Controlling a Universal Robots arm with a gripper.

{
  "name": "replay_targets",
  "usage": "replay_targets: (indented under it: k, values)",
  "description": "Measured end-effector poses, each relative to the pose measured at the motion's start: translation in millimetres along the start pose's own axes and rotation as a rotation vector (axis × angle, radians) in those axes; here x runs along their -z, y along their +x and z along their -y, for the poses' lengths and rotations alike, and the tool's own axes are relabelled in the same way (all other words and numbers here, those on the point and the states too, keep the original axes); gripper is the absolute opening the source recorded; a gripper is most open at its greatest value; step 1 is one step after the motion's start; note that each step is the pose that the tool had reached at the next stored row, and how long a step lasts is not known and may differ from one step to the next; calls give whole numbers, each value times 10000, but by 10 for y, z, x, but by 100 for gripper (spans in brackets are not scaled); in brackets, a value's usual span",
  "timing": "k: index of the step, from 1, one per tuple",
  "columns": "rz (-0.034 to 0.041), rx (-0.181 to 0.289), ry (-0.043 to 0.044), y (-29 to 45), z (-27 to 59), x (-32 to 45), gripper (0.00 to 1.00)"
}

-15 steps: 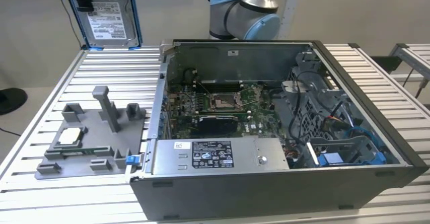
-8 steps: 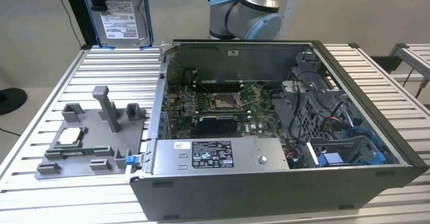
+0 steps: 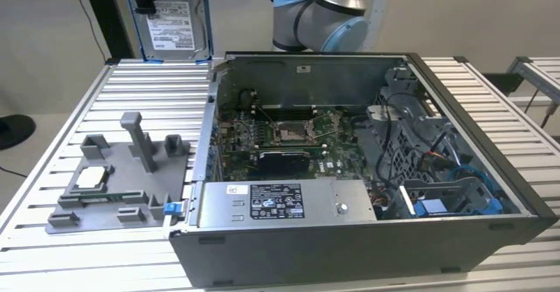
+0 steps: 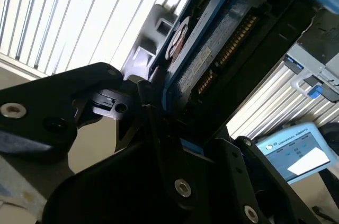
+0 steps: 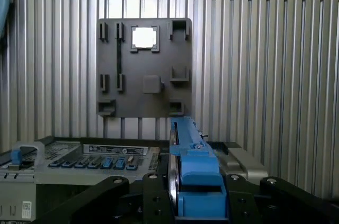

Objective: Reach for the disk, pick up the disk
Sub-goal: 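Pick up the disk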

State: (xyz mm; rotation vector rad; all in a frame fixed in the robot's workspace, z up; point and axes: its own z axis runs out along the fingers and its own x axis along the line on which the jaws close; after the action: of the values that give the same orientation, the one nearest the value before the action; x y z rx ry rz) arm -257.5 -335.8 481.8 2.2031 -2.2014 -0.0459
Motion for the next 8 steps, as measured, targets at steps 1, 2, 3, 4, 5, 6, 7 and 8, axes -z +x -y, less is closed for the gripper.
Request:
replay_targets:
  k: [1, 2, 3, 4, 5, 6, 7, 8]
  values:
    - [0, -1, -6, 1, 34, 3, 0]
    - [-1, 0, -12, 2, 67, 6, 0]
    - [0, 0, -17, 2, 100, 8, 0]
    - [0, 0, -23, 3, 133, 11, 0]
    - [0, 0, -29, 4, 165, 14, 0]
    - [0, 0, -34, 4, 198, 16, 0]
    - [0, 0, -39, 5, 231, 19, 0]
    - [0, 0, -44, 6, 264, 21, 0]
